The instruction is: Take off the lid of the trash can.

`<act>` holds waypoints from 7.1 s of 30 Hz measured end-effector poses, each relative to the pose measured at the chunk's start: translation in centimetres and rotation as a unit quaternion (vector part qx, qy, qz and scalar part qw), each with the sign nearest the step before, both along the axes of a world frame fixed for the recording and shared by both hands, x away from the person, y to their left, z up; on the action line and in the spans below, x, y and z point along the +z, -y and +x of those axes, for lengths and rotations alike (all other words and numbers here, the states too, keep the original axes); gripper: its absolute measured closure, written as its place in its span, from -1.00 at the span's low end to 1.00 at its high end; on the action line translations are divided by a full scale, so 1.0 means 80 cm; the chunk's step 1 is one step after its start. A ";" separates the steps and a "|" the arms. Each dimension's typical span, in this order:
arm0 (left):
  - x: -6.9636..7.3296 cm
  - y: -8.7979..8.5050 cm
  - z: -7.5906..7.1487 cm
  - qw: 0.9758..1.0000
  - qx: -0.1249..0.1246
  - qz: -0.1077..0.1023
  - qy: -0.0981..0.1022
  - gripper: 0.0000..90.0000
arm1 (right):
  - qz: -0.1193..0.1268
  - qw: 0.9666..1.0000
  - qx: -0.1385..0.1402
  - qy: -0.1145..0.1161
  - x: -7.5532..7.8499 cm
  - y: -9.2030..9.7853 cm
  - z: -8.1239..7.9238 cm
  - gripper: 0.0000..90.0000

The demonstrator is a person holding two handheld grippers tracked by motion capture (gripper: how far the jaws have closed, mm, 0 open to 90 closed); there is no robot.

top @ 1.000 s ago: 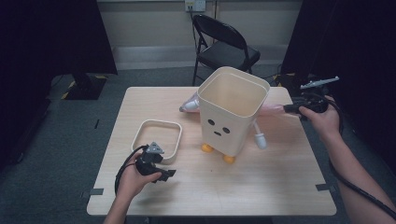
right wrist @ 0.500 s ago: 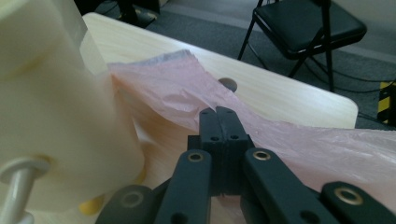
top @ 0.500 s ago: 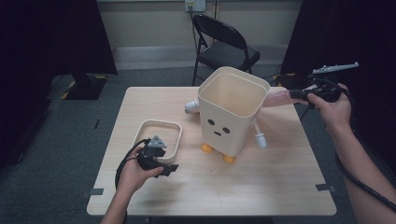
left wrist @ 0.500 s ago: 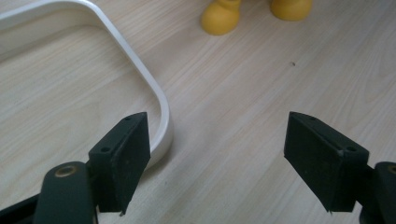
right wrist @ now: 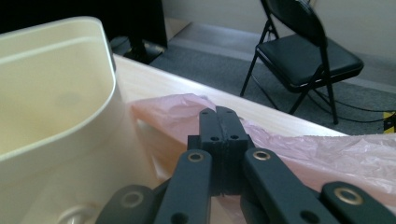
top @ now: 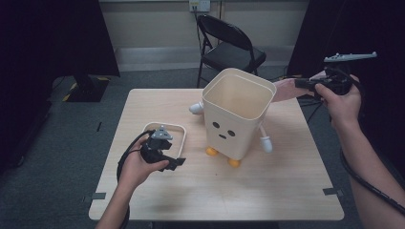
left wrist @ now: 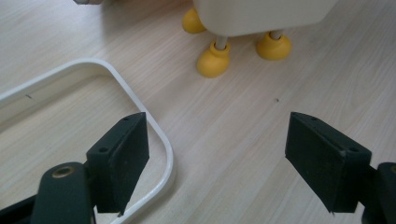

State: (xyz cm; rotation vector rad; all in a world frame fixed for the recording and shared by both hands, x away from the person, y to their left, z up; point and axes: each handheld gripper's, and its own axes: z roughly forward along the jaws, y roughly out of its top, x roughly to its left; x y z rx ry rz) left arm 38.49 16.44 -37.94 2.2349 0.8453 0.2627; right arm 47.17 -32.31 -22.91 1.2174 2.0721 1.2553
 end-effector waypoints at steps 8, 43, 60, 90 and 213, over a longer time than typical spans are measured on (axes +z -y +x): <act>0.019 0.005 0.003 1.000 -0.004 0.003 0.011 -0.53 | 0.038 0.999 0.002 0.022 0.020 -0.003 -0.002 1.00; 0.208 0.060 0.013 0.991 -0.034 0.007 0.130 -0.53 | 0.062 0.977 0.200 0.042 0.035 -0.176 -0.062 1.00; 0.227 0.114 0.049 0.988 -0.060 0.024 0.142 -0.46 | 0.062 0.969 0.239 0.010 0.022 -0.203 -0.058 1.00; 0.230 0.190 0.122 0.996 -0.074 0.029 0.040 0.93 | 0.019 0.972 0.232 0.025 -0.002 -0.199 -0.057 0.44; 0.200 0.204 0.133 0.995 -0.098 0.035 0.007 0.98 | -0.104 0.990 0.095 0.014 0.007 -0.130 0.034 0.47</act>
